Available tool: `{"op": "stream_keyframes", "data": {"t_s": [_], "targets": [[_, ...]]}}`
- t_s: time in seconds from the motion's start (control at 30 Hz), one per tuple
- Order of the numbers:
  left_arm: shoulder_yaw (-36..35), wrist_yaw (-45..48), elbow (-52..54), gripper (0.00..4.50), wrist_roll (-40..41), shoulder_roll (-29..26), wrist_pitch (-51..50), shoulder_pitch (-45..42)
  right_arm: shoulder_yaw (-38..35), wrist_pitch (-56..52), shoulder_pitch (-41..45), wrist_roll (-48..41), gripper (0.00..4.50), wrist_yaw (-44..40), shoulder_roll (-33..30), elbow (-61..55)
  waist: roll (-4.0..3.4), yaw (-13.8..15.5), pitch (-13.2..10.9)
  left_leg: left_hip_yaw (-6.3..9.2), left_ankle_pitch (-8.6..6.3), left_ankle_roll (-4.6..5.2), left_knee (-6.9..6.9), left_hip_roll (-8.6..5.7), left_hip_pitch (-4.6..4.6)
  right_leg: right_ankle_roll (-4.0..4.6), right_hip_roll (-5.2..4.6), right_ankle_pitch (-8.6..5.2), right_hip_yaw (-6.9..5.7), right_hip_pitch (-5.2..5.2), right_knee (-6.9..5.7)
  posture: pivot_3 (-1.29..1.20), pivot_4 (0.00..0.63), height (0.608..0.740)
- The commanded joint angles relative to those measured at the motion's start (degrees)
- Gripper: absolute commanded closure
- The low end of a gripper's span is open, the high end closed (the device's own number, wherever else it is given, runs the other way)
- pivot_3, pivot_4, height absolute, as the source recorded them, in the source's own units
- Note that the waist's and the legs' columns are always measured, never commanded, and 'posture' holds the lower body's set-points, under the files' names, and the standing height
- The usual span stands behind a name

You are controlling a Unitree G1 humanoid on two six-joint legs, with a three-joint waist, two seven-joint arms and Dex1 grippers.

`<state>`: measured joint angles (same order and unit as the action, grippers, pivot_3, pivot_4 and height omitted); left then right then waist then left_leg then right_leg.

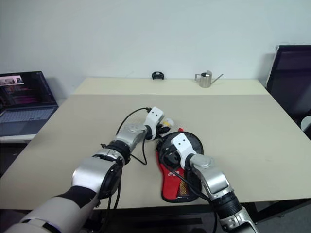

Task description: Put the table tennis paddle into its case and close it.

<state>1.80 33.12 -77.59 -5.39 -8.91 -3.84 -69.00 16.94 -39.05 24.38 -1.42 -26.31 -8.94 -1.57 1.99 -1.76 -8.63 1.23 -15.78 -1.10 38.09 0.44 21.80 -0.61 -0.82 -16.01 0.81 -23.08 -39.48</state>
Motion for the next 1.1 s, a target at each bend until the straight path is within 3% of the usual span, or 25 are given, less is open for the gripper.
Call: {"op": "stream_keyframes", "data": {"t_s": [0.03, 0.3, 1.1], "targets": [[-0.9, -1.0, 0.3, 4.19, -0.8, 0.1, 2.1, -3.1, 0.0, -6.3, -4.8, 0.6, 0.00, 0.2, -2.9, 3.7, -0.01, 0.2, 0.0, 0.05, 0.00, 0.00, 0.00, -0.02, -0.01, 0.00, 0.00, 0.00, -0.05, 0.06, 0.05, 0.00, 0.150, 0.740], [-1.5, -4.1, -0.1, 4.19, -1.9, 2.0, 4.3, -4.6, -2.8, -6.8, -5.6, -0.4, 0.00, 2.0, -4.0, 1.3, -0.01, 0.4, 0.0, 0.35, 0.00, 0.00, 0.00, -0.18, -0.20, -0.09, 0.00, 0.02, -0.38, 0.66, 0.50, 0.00, 0.150, 0.740], [-1.1, -14.7, -1.2, 4.19, -8.7, 6.4, 6.2, -7.8, -1.7, -15.6, -13.6, -1.5, 0.00, 6.3, -4.5, -13.0, 0.00, 0.5, 0.0, 0.91, 0.00, 0.01, -0.06, -0.75, -0.03, -0.51, -0.50, -0.23, -0.88, 0.77, 0.59, 0.00, 0.150, 0.740]]}}
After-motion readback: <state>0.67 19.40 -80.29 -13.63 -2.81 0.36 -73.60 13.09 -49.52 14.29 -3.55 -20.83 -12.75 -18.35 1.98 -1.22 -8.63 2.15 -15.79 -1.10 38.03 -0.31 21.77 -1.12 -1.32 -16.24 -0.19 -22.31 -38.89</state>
